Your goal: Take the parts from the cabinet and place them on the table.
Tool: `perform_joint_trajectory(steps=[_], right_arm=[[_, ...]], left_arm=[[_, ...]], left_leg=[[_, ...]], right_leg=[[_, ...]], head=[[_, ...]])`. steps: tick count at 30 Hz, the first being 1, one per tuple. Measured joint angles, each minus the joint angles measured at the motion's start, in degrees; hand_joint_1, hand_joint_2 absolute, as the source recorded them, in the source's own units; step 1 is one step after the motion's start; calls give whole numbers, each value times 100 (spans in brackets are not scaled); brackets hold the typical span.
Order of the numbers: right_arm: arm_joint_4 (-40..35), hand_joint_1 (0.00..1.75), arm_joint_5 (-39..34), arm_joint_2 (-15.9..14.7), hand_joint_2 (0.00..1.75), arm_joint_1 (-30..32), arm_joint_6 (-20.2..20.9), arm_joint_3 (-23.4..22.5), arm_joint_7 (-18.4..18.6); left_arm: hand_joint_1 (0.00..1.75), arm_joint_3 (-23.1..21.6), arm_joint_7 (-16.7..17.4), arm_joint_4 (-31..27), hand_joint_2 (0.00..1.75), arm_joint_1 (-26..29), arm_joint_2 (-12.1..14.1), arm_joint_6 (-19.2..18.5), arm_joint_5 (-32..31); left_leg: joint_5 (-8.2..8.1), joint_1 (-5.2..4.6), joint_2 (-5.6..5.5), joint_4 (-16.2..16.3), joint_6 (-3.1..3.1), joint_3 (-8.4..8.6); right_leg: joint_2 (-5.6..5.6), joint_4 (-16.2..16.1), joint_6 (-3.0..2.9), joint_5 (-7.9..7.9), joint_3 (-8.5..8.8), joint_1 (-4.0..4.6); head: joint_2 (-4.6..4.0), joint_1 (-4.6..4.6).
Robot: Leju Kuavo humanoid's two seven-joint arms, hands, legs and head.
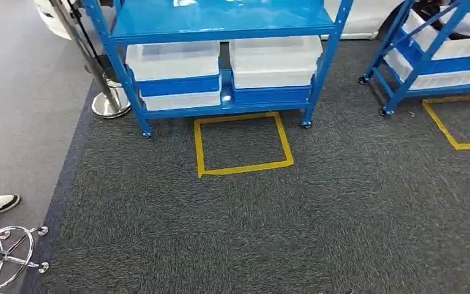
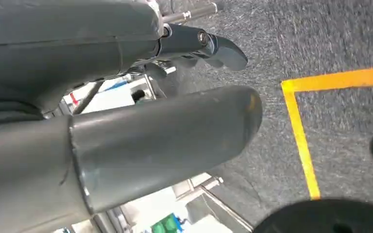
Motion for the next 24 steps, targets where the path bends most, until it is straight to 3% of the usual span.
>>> perform_joint_trajectory(steps=[1, 3, 4, 5, 6, 8, 9, 10, 11, 12, 13, 14, 15, 16, 17, 18, 19, 20, 22, 23, 24], right_arm=[[87, 0, -24, 85, 175, 94, 48, -52, 64], [200, 0, -68, 183, 175, 218, 116, -142, 159], [251, 0, -74, 225, 175, 263, 122, -190, 175], [316, 0, -76, 286, 175, 274, 140, -247, 201], [354, 0, -83, 301, 175, 293, 149, -284, 203], [391, 0, -89, 373, 175, 341, 173, -345, 205], [404, 0, -90, 391, 175, 346, 175, -372, 205], [419, 0, -90, 400, 175, 335, 175, -393, 205], [435, 0, -100, 406, 175, 344, 177, -419, 209], [457, 0, -129, 419, 175, 365, 216, -450, 245], [487, 0, -171, 430, 175, 399, 260, -500, 291], [511, 0, -221, 432, 175, 435, 282, -540, 332], [544, 0, -266, 439, 175, 465, 304, -592, 367], [564, 0, -291, 452, 175, 486, 310, -627, 387], [581, 0, -306, 465, 0, 495, 310, -656, 395], [592, 0, -310, 472, 0, 498, 289, -684, 413], [599, 0, -301, 478, 0, 501, 236, -695, 422], [601, 0, -280, 491, 175, 506, 177, -703, 439], [629, 0, -381, 505, 175, 499, 138, -750, 665], [642, 0, -459, 529, 175, 486, 175, -818, 870], [642, 0, -498, 551, 175, 504, 212, -877, 1032]], left_arm=[[0, -11, 37, 0, 0, -2, -2, 43, 0], [0, -31, 81, -2, 0, -18, -7, 87, 0], [0, -31, 87, -2, 0, -28, -4, 89, 0], [0, -33, 87, -2, 0, -38, 22, 98, 0], [0, -35, 98, -2, 0, -44, 28, 98, 0], [0, -35, 105, -2, 0, -39, 28, 98, 0], [0, -35, 105, -2, 0, -35, 28, 98, 0], [0, -35, 105, -2, 0, -31, 26, 98, 0], [0, -35, 105, -2, 0, -41, 26, 94, 2], [0, -37, 105, -2, 0, -63, 28, 87, 2], [0, -37, 72, -2, 175, -87, 26, 59, 11], [0, -35, 43, -2, 175, -97, 26, 28, 15], [0, -35, 4, -2, 175, -93, 26, -35, 20], [0, -37, -27, -2, 175, -80, 26, -75, 20], [0, -37, -42, -2, 175, -65, 28, -127, 15], [0, -37, -50, -2, 175, -54, 28, -170, 15], [0, -37, -61, -2, 175, -42, 31, -201, 15], [0, -37, -68, -2, 175, -40, 37, -227, 20], [0, -37, -64, -2, 175, -34, 37, -304, 13], [0, -37, -22, -4, 175, -19, 35, -376, -4], [0, -6, 13, -13, 175, -15, 24, -429, -86]], left_leg=[[-10, 12, -71, 20, -14, 1], [-45, 37, -204, 90, -69, -1], [-78, 38, -263, 153, -119, -26], [-108, 15, -311, 211, -169, -72], [-108, 12, -347, 221, -193, -92], [-80, 31, -430, 184, -257, -123], [-80, 39, -481, 196, -288, -130], [-143, 37, -227, 278, -300, -133], [-335, 14, 65, 511, -321, -238], [-600, 21, 187, 932, -344, -429], [-850, 26, 232, 1425, -357, -651], [-1007, 27, 251, 1827, -360, -827], [-1033, 26, 258, 2032, -354, -903], [-916, 26, 262, 1927, -337, -828], [-713, 22, 273, 1589, -307, -636], [-467, 6, 318, 1065, -259, -344], [-265, -24, 443, 554, -193, -56], [-326, -81, 688, 248, -136, 88], [-284, -118, 619, 221, -109, 80], [-269, -125, 579, 200, -97, 58], [-223, -99, 559, 130, -115, 138]], right_leg=[[2, -185, 14, 177, 80, -21], [59, -1093, 55, 682, 526, -89], [276, -1578, 78, 806, 750, -147], [467, -1595, 68, 721, 767, -88], [352, -1579, -22, 739, 745, -118], [275, -1566, -91, 734, 747, -64], [209, -1597, -147, 761, 744, -90], [138, -1615, -202, 779, 752, -95], [84, -1619, -243, 779, 750, -81], [1, -1618, -260, 776, 742, -59], [-101, -1616, -271, 769, 741, -35], [-196, -1615, -281, 762, 739, -17], [-287, -1614, -292, 755, 742, 1], [-367, -1614, -299, 749, 748, 18], [-429, -1614, -301, 742, 758, 32], [-477, -1615, -299, 734, 775, 45], [-519, -1615, -296, 723, 794, 53], [-571, -1616, -286, 714, 803, 68], [-638, -1620, -214, 720, 799, 75], [-676, -1652, -195, 729, 815, 71], [-680, -1653, -210, 685, 840, 100]], head=[[0, -2], [0, -2], [0, 0], [0, 15], [0, 9], [0, 9], [0, 9], [0, 7], [0, -13], [0, -13], [0, -15], [0, -13], [0, -13], [0, -13], [0, -13], [0, -13], [0, -13], [0, -13], [0, -9], [0, -9], [2, -11]])
